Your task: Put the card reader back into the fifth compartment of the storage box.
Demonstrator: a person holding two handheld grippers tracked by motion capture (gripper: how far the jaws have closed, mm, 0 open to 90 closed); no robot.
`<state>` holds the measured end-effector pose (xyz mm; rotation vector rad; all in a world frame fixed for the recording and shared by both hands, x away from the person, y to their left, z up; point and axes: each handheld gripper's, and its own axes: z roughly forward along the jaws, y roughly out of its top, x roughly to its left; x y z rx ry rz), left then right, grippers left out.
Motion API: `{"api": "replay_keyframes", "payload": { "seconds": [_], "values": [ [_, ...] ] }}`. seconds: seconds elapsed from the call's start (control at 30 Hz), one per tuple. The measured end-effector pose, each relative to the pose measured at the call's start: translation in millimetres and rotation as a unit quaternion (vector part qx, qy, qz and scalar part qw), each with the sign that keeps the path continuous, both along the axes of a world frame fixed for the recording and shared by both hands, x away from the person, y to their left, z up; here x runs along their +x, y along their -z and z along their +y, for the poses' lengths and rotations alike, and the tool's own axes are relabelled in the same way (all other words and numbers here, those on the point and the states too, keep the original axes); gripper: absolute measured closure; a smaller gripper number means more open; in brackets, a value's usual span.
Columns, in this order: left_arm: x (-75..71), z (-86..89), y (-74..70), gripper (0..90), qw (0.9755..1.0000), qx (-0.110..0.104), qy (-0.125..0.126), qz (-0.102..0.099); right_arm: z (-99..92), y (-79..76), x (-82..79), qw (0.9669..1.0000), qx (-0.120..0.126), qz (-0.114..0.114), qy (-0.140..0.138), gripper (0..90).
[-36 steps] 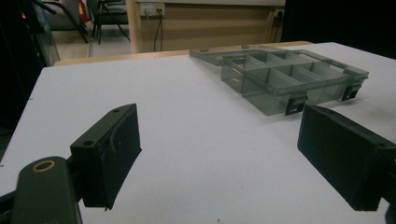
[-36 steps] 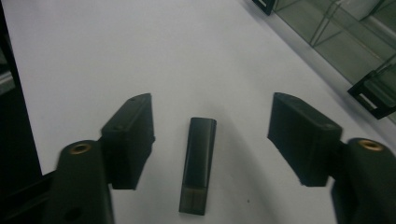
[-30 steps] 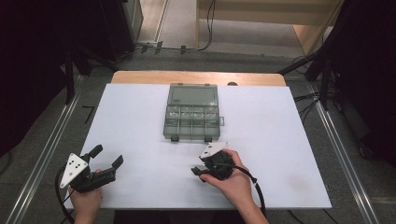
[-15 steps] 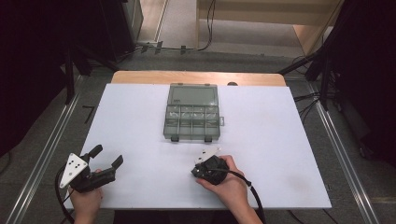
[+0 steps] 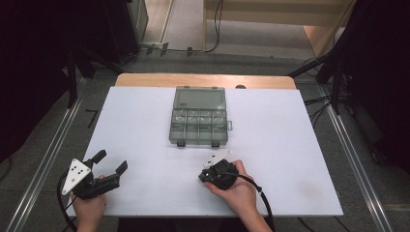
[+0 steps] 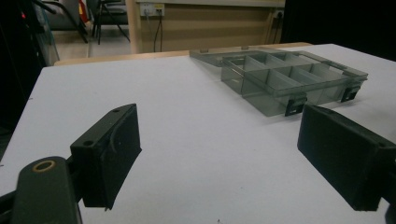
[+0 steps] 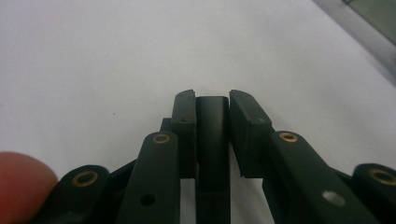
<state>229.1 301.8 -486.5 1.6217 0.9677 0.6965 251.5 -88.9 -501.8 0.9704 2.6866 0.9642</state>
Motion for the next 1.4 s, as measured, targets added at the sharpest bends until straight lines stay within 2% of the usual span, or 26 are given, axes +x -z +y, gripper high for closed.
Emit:
{"api": "replay_keyframes", "payload": {
  "seconds": [0.47,0.87,1.4],
  "values": [
    [0.3,0.0,0.0,13.6,1.0,0.0,0.0,0.0,-7.7,-20.7,10.0,0.9994,0.034,-0.007,0.005,70.7],
    [0.3,0.4,-0.1,13.5,1.0,-0.003,0.0,0.0,-3.7,-37.2,20.5,0.9989,0.044,-0.015,0.005,70.7],
    [0.2,1.2,-0.1,13.5,1.0,-0.006,0.0,-0.001,3.7,-48.8,36.3,0.9984,0.054,-0.016,0.001,70.7]
  ]
}}
